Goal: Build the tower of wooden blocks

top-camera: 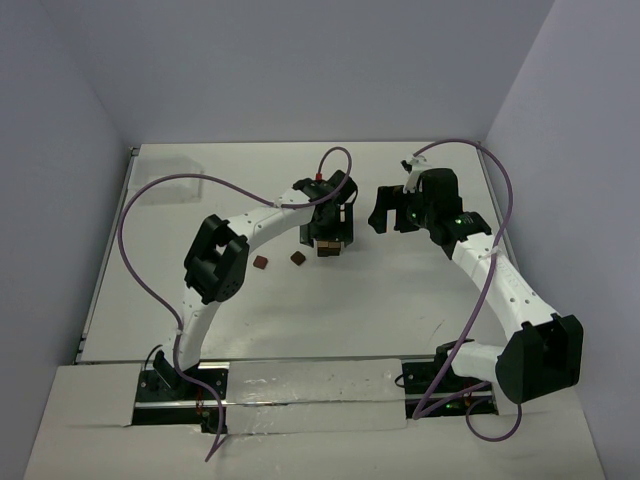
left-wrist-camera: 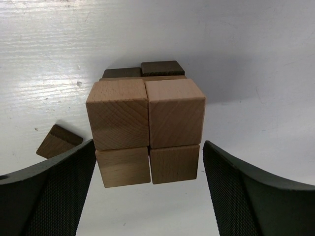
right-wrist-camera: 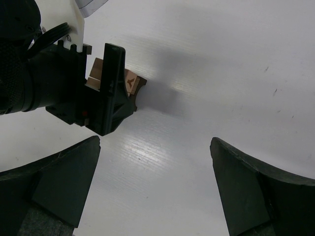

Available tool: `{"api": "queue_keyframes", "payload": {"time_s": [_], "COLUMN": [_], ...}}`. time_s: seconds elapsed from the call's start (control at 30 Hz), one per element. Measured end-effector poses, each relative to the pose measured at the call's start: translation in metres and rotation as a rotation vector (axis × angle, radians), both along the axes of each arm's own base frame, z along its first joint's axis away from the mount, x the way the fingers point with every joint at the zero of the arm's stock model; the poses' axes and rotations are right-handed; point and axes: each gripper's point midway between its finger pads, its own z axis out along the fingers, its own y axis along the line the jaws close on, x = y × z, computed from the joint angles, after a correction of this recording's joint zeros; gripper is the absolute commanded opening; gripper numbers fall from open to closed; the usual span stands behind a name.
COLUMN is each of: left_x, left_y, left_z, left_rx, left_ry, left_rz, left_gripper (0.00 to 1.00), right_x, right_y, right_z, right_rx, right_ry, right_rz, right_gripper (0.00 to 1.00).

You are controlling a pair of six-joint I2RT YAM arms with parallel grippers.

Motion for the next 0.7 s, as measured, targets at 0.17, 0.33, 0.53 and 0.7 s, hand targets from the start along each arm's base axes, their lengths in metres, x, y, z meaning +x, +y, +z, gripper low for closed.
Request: {"api": "queue_keyframes", "payload": {"time_s": [0.17,0.33,0.53,0.7], "left_x": [0.0006,0.0009,0.001,0.0015], "left_y": [0.0005,0.0007,0.0007,0.0004], "left_z": [0.0,0.0,0.0,0.0001], "left_rx": [0.003,0.004,0.004,0.005], "left_ry": [-0.003,-0.005,-0.005,-0.009], "left_rz": [0.001,0.0,-0.002,-0.012], "left_gripper": [0.86,0.85,0.95,0.99], "right_x": [0.0001,0.0001,0.0001,0.0001], "right_y": [0.0,0.0001,0.0001,0.0001], "right_z": [0.0002,0.0002,0.0002,0.0002], "right_rx": [0.0,0.0,0.0,0.001], "right_ry": [0.0,-0.001,-0.001,-0.001], "right_rz": [0.0,0.0,0.0,0.001], "right_gripper": [1.0,1.0,1.0,1.0]}}
